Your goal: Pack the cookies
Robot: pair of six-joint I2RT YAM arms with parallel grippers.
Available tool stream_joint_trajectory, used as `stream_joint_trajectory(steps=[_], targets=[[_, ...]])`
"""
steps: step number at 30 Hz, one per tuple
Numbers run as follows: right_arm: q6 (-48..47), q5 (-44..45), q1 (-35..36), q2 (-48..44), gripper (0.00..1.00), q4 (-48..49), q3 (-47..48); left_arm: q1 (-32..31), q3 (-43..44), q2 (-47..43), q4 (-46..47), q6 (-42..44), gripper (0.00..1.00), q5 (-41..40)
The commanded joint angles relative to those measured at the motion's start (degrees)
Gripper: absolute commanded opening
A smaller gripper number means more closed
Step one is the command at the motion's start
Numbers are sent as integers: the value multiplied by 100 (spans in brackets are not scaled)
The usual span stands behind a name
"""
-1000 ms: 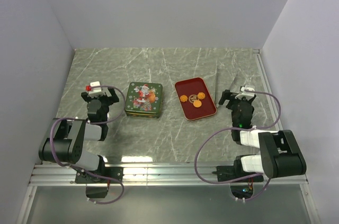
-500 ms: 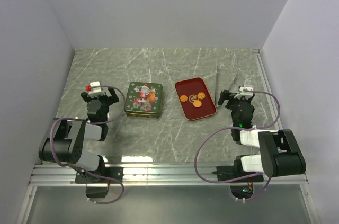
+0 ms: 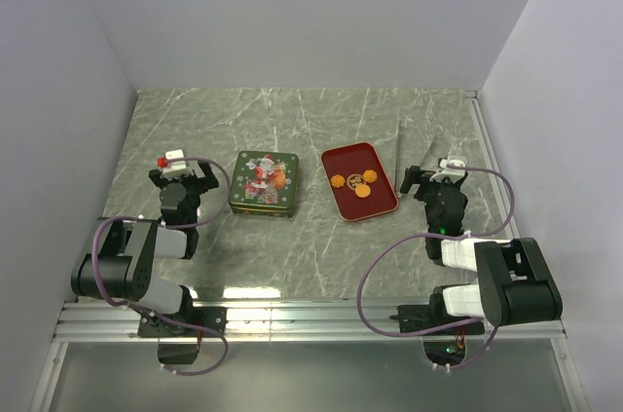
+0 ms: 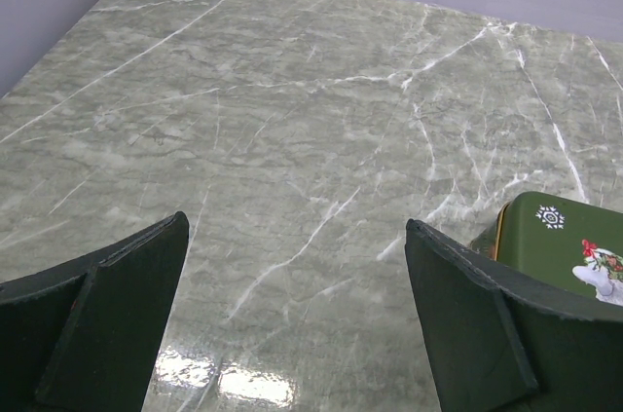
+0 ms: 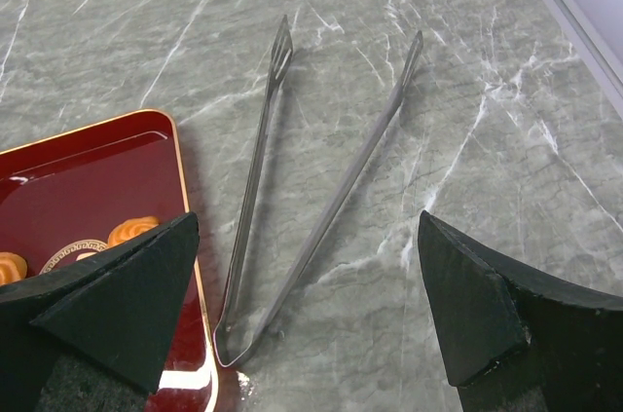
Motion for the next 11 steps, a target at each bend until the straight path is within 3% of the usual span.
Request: stream_joint_trajectory(steps=[1,11], targets=[[-85,0,-14,-76,100,319,176,23,-18,-29,321,19,99,5],[-76,-17,-32,-76,100,327,176,32,-18,-29,312,19,99,22]])
